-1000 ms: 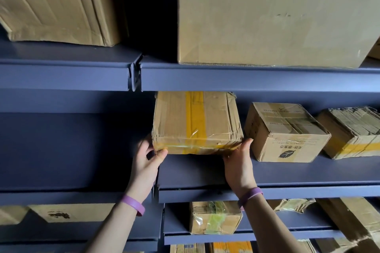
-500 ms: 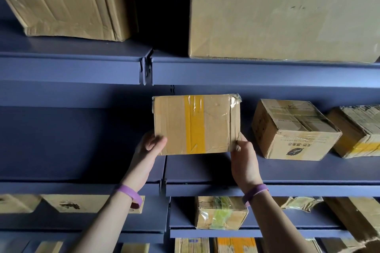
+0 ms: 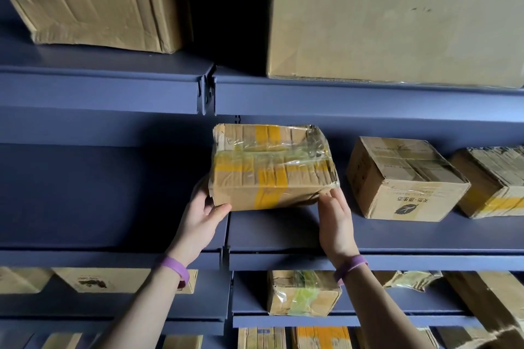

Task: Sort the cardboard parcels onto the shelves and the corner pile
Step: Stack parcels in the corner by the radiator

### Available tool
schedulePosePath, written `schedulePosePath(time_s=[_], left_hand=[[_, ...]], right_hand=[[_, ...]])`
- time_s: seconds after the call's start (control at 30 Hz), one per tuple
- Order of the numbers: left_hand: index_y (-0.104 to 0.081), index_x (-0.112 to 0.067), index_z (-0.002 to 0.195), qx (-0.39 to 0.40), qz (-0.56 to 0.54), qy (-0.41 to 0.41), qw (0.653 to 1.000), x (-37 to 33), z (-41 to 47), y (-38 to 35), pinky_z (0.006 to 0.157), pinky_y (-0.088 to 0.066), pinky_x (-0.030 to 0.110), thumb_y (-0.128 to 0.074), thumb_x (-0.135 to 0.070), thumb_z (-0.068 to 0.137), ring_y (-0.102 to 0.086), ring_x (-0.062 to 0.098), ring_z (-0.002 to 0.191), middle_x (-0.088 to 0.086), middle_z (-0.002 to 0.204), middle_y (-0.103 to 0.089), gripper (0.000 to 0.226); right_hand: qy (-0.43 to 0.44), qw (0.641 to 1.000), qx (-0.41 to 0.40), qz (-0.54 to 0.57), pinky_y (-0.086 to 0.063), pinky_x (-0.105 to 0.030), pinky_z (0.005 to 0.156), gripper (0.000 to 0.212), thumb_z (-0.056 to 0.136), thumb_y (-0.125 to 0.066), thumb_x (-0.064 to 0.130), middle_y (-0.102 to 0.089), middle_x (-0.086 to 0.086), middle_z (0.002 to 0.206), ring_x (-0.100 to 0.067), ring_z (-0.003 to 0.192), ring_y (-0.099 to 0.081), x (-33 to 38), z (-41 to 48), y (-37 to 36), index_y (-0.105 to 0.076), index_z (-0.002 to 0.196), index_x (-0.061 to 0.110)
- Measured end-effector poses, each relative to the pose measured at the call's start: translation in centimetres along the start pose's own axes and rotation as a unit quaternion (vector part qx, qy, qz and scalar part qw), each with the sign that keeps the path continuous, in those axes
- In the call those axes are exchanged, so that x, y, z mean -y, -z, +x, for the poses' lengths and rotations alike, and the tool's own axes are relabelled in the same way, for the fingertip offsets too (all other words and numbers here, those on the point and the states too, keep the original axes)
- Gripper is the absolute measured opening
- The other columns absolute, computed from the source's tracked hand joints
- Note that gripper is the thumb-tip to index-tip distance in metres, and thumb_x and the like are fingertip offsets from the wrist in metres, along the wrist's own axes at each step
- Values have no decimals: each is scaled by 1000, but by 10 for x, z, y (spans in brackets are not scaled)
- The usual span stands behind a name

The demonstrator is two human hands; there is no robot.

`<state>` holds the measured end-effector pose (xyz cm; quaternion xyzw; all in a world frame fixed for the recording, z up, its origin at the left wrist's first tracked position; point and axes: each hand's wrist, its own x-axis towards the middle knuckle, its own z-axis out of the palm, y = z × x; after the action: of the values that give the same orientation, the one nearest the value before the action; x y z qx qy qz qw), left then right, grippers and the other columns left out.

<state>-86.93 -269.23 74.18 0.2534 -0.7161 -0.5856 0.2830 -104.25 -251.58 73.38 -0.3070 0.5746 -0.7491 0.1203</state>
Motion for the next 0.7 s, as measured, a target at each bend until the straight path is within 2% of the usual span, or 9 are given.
schedulePosePath(time_s=[0.03, 0.13, 0.23, 0.3, 0.37, 0.43, 0.5, 0.57, 0.7], left_hand=[[-50, -9, 132, -6, 11, 1, 1000, -1, 0, -1, 82, -45, 3, -54, 7, 95, -63, -10, 99, -9, 117, -65, 41], [-53, -7, 128, -39, 30, -4, 999, 0, 3, -1, 79, -40, -2, -55, 6, 95, -61, -15, 95, -1, 121, -62, 36], [-59, -10, 116, -52, 48, 0, 998, 8, 5, 2, 76, -39, -3, -60, 1, 93, -58, -15, 86, 15, 132, -51, 25], [-60, -10, 114, -66, 45, 1, 997, 8, 4, 3, 82, -43, 1, -62, 1, 92, -59, -16, 90, 17, 131, -51, 25], [-62, -15, 117, -73, 44, -8, 996, 8, 4, 1, 100, -48, 21, -68, -6, 89, -61, -6, 104, 11, 128, -56, 30], [-62, -18, 117, -55, 44, -6, 997, 6, 0, 0, 102, -46, 31, -78, -17, 84, -59, -10, 107, 2, 121, -63, 36], [-57, -17, 120, -22, 38, 20, 999, 2, -3, 1, 105, -38, 29, -87, -42, 70, -52, -15, 114, -2, 126, -62, 64], [-47, -24, 136, 16, 22, 16, 1000, -1, -6, 3, 112, -31, 26, -81, -76, 49, -45, -5, 129, -6, 138, -55, 107], [-30, -27, 142, 7, -51, -22, 998, -17, -12, -2, 80, -34, -8, -57, -100, 33, -45, -35, 97, -30, 125, -44, 134]], right_hand=[[-2, 1000, 17, -6, -44, -26, 97, 28, 91, -51, 20, -68, 11, 111, -6, 108, -60, -1, -2, -1, -59, 116, 11], [-10, 996, 59, -60, -41, -19, 104, 73, 80, -71, 55, -62, 13, 128, -8, 125, -54, -3, -6, -1, -45, 136, 15], [-16, 997, 42, -61, -39, -20, 106, 71, 83, -55, 71, -61, 21, 129, 0, 126, -51, 2, -5, -3, -47, 135, 23], [-21, 999, 13, -35, -33, -34, 115, 69, 86, -46, 71, -59, 12, 135, -8, 132, -48, 4, -5, -4, -50, 137, 24], [-17, 1000, 1, -20, -32, -45, 116, 78, 85, -56, 69, -58, -5, 137, -23, 133, -49, 6, -6, -2, -51, 139, 13], [-10, 1000, -3, -23, -38, -45, 110, 78, 84, -62, 63, -60, -10, 131, -25, 125, -54, 6, -7, 0, -50, 138, 7], [-8, 1000, -14, -23, -45, -34, 96, 70, 85, -61, 52, -63, -1, 117, -13, 107, -59, 3, -4, 1, -51, 135, 4], [1, 1000, -16, -22, -48, -21, 85, 67, 80, -58, 43, -65, 4, 108, -6, 96, -60, 1, -3, 1, -52, 135, 5], [1, 1000, -15, -10, -51, -20, 82, 58, 78, -62, 30, -69, 6, 115, -9, 101, -64, -3, -3, 0, -55, 134, 13]])
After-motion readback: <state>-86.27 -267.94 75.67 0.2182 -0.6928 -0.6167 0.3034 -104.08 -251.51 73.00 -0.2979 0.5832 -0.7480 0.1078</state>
